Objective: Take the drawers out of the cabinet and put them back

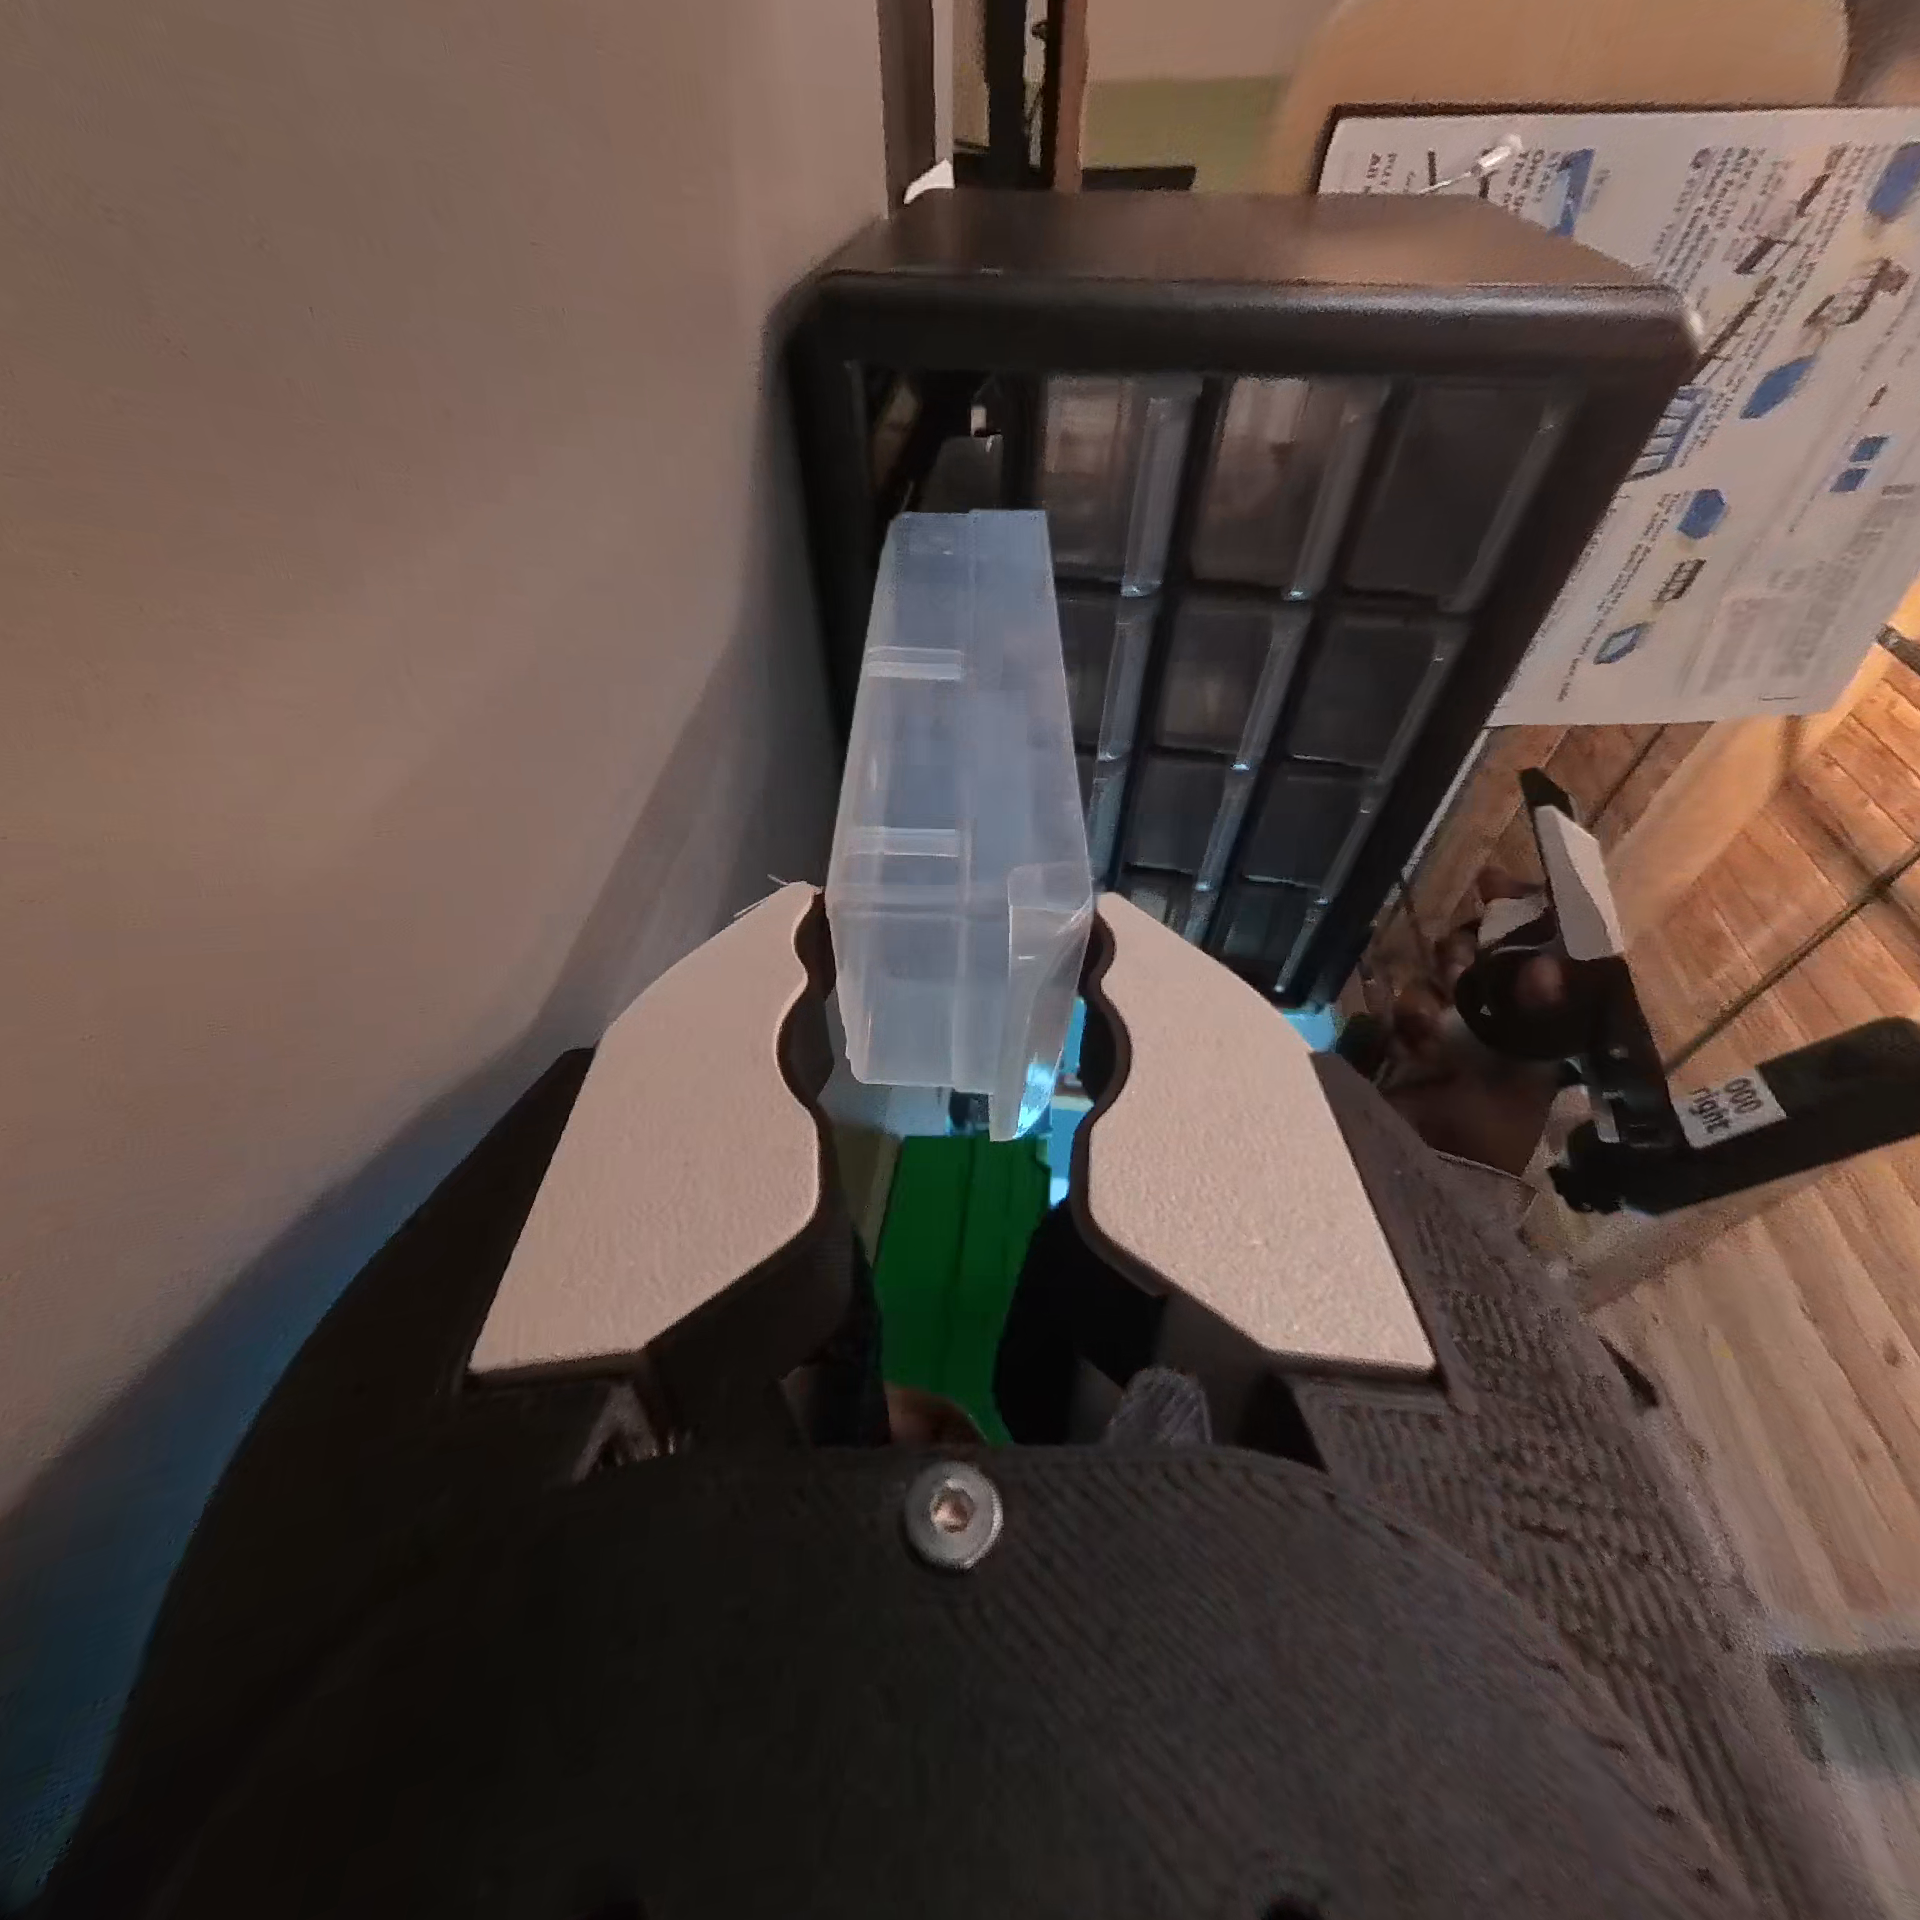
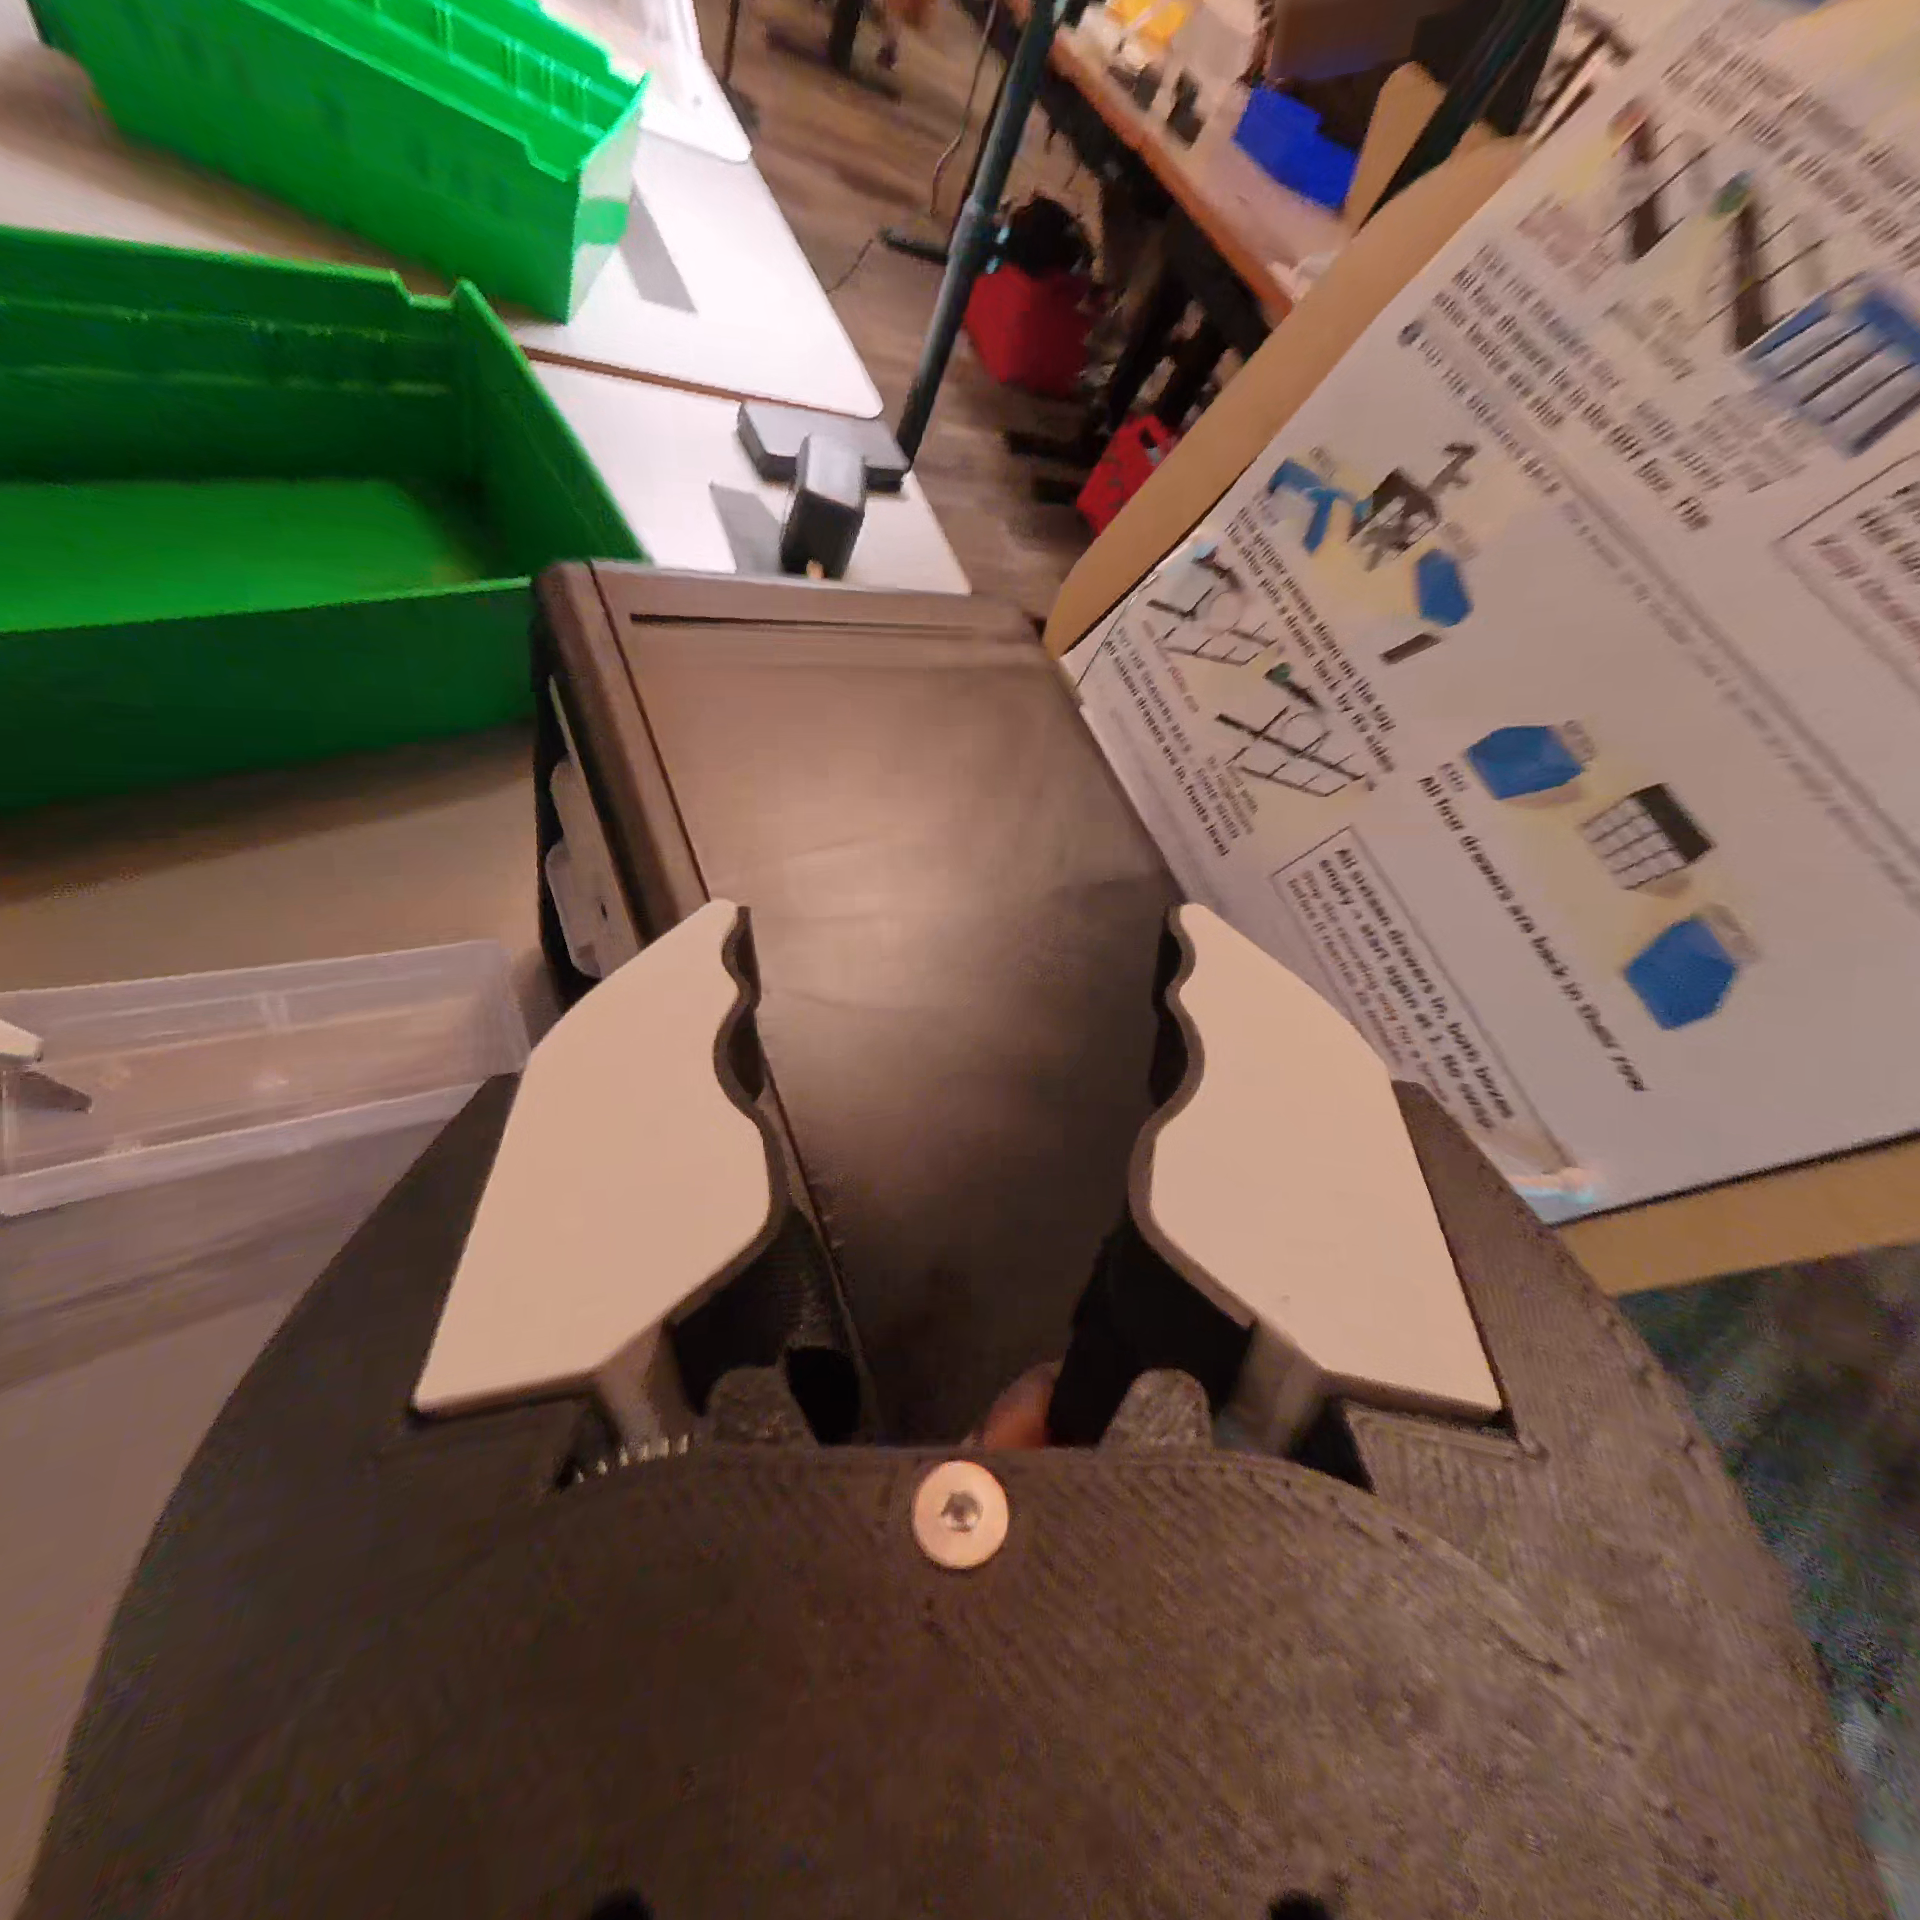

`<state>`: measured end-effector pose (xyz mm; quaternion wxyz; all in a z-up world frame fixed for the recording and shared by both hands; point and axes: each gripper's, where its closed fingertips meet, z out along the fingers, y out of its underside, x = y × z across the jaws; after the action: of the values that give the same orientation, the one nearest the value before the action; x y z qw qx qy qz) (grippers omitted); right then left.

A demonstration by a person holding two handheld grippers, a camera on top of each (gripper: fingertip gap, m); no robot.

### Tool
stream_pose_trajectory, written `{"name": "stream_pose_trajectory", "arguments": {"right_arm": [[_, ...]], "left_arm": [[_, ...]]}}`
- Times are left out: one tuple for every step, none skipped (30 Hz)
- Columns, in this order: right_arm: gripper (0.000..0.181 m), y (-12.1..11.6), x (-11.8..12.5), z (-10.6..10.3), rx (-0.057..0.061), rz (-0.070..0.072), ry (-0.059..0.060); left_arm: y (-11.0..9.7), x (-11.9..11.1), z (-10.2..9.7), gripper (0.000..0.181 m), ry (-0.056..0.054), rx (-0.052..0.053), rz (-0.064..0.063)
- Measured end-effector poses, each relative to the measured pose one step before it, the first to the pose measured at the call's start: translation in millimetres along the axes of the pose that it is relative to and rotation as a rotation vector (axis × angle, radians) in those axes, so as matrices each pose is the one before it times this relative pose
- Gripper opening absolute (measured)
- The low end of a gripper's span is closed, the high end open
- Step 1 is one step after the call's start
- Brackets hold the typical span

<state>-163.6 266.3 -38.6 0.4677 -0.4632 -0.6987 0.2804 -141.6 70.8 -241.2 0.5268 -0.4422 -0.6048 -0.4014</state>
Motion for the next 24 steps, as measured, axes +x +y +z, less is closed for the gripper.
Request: {"name": "stream_pose_trajectory", "arguments": {"right_arm": [[0.074, 5.15, -0.07, 6.37, -0.0184, -0.0033, -0.0206], [0.073, 4.90, 0.67, 5.48, -0.0150, -0.0025, -0.0087], [0.072, 3.81, 0.44, 4.30, -0.0088, -0.0002, -0.0056], [0.071, 2.63, -1.51, 3.25, 0.0011, 0.0005, -0.0169], [0.069, 2.26, -1.40, 2.33, 0.0022, 0.0049, -0.0175], [0.067, 1.64, -0.19, 0.89, -0.0036, 0.0066, -0.0124], [0.067, -2.09, -0.76, -0.71, 0.0152, 0.0068, -0.0174], [0.065, -1.31, -0.03, -0.79, 0.0137, 0.0046, -0.0132], [0.065, 1.21, 0.59, -0.10, -0.0017, 0.0083, -0.0103], [0.066, 0.90, -0.71, -0.06, -0.0020, 0.0162, -0.0187], [0.066, -0.68, -0.67, -0.67, 0.0077, 0.0166, -0.0151], [0.066, -0.44, -0.22, -0.58, 0.0076, 0.0102, -0.0085], [0.065, -0.44, 0.10, -0.61, 0.0076, 0.0076, -0.0049], [0.065, -0.67, 0.05, -0.72, 0.0095, 0.0069, -0.0036], [0.064, -0.69, -0.10, -0.81, 0.0093, 0.0063, -0.0035], [0.063, -0.55, 0.50, -0.62, 0.0072, 0.0068, -0.0001], [0.063, -0.32, 0.38, -0.46, 0.0049, 0.0071, -0.0005], [0.063, 0.06, 0.23, -0.01, 0.0012, 0.0073, -0.0025], [0.063, 0.38, -0.04, 0.20, -0.0034, 0.0079, -0.0047], [0.063, 0.81, 0.10, 0.47, -0.0073, 0.0067, -0.0035], [0.063, 0.91, 0.14, 0.71, -0.0086, 0.0035, -0.0014], [0.063, 0.65, -0.36, 0.64, -0.0068, 0.0007, -0.0026], [0.063, 0.55, -0.53, 0.68, -0.0074, -0.0024, -0.0013], [0.062, 0.86, -0.22, 0.81, -0.0093, -0.0036, 0.0004]], "left_arm": [[-1.25, -0.26, 2.86, 0.045, -0.0034, 0.0105, 0.0040], [-1.02, -0.82, 2.47, 0.045, -0.0040, 0.0040, 0.0012], [-1.22, -1.94, 1.79, 0.045, -0.0092, 0.0038, -0.0035], [-2.18, -0.27, 1.18, 0.045, 0.0029, 0.0088, -0.0038], [-2.15, -0.14, 1.24, 0.045, 0.0040, 0.0073, -0.0032], [-1.89, -0.96, 1.33, 0.045, -0.0023, 0.0051, -0.0042], [-2.67, -1.00, 1.14, 0.045, 0.0003, 0.0095, -0.0055], [-2.24, -0.82, 1.20, 0.045, 0.0030, 0.0056, -0.0008], [-2.66, -2.14, 1.20, 0.045, -0.0050, 0.0061, -0.0011], [-4.23, -1.85, 0.74, 0.045, -0.0026, 0.0157, -0.0028], [-3.15, -0.87, 1.00, 0.045, 0.0044, 0.0060, -0.0003], [-0.19, -0.37, 1.57, 0.045, 0.0080, -0.0108, -0.0033], [-0.02, 0.05, 1.33, 0.045, 0.0093, -0.0072, -0.0082], [-0.05, 0.64, 1.15, 0.045, 0.0078, -0.0033, 0.0008], [0.35, 0.67, 1.21, 0.045, 0.0047, -0.0046, 0.0073], [-0.19, 0.49, 1.09, 0.045, 0.0023, -0.0009, 0.0006], [-1.40, 0.73, 0.88, 0.045, 0.0024, 0.0069, -0.0050], [-1.70, 0.55, 1.06, 0.045, 0.0002, 0.0076, 0.0024], [-1.52, 0.40, 1.09, 0.045, -0.0006, 0.0073, 0.0057], [-1.03, -0.15, 0.80, 0.045, -0.0013, 0.0077, -0.0041], [-1.25, -0.03, 0.19, 0.045, 0.0020, 0.0087, -0.0064], [-0.53, -0.22, 0.33, 0.045, 0.0017, 0.0046, 0.0006], [0.31, -0.42, 0.33, 0.045, 0.0008, -0.0006, 0.0021], [-0.35, -0.09, 0.01, 0.045, -0.0003, 0.0042, -0.0011]]}}
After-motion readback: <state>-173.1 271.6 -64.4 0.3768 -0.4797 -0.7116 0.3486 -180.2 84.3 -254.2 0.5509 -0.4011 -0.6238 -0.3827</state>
